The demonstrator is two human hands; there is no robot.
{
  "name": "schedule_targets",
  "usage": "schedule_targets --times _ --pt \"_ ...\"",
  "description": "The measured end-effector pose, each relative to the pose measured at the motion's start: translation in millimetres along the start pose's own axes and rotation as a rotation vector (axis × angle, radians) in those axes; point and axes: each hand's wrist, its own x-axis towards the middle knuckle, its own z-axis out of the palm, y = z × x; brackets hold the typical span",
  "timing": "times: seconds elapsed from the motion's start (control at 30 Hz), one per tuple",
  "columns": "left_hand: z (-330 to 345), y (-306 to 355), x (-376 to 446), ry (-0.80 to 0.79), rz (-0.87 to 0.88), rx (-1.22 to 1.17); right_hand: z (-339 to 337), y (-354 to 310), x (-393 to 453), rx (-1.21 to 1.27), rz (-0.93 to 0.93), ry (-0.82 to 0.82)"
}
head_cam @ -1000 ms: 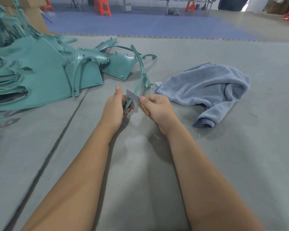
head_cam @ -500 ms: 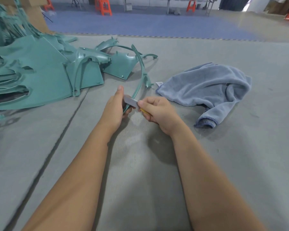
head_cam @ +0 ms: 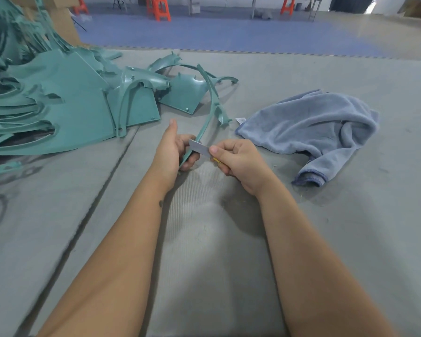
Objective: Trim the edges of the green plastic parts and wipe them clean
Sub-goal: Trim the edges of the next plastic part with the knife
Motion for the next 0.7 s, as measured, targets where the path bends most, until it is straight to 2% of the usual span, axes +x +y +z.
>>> schedule_targets --times 0.37,0.6,0.7 --pt "5.8 -7.9 0.1 0.178 0.099 0.077 5.1 1.1 1.5 -0.036 0.002 -0.005" --pt "5.3 -9.0 1.3 0.17 0.083 0.112 6.2 1.0 5.8 -0.016 0.023 0.216" --pt "5.6 -8.1 1.0 0.141 0.078 0.126 6.2 1.1 4.6 0.023 0.013 0.219"
